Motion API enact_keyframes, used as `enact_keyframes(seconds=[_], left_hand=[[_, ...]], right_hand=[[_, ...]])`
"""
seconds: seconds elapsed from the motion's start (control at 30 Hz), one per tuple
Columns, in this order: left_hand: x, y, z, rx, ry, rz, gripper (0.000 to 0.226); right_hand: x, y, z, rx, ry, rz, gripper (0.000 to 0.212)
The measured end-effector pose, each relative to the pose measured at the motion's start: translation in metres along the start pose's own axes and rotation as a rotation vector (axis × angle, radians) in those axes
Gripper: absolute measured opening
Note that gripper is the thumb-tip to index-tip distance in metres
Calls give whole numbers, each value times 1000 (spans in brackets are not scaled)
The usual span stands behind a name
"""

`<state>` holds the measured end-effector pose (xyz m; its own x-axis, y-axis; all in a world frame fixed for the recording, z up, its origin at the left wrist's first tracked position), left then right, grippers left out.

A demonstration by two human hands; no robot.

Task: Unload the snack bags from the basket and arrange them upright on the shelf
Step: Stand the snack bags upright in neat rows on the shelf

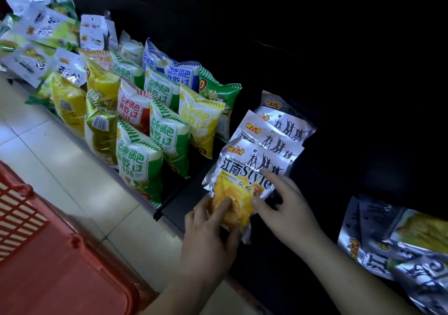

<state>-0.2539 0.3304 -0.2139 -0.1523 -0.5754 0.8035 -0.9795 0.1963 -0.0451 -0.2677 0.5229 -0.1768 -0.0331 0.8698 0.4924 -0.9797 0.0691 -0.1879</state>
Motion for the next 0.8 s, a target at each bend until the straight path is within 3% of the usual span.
enact_keyframes(seconds=[0.2,0.4,0.67,0.8], left_hand=[[14,13,1,-56,56,15,81],[11,48,3,-30,-55,279,110],[2,43,-5,-97,-226,242,104],[6,38,3,23,-338,220,100]], right_hand=[[4,0,-4,-26,-48,-15,66],[-12,-4,-7,-82,-10,18,75],[-13,-8,-13,-73,-111,-12,75],[-16,-8,-20,-83,-202,-20,76]])
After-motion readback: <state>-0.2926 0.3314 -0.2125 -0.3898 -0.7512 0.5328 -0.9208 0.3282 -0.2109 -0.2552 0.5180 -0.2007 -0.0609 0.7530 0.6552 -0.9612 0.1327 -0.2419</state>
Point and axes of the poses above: each hand's wrist, its own y-axis towards the middle knuckle, its own x-axis out of the back of the hand, z = x × y, the point moved 6 cm from there along y, towards the middle knuckle, and after that the axes turned 8 degrees about z, right-handed, at the moved point
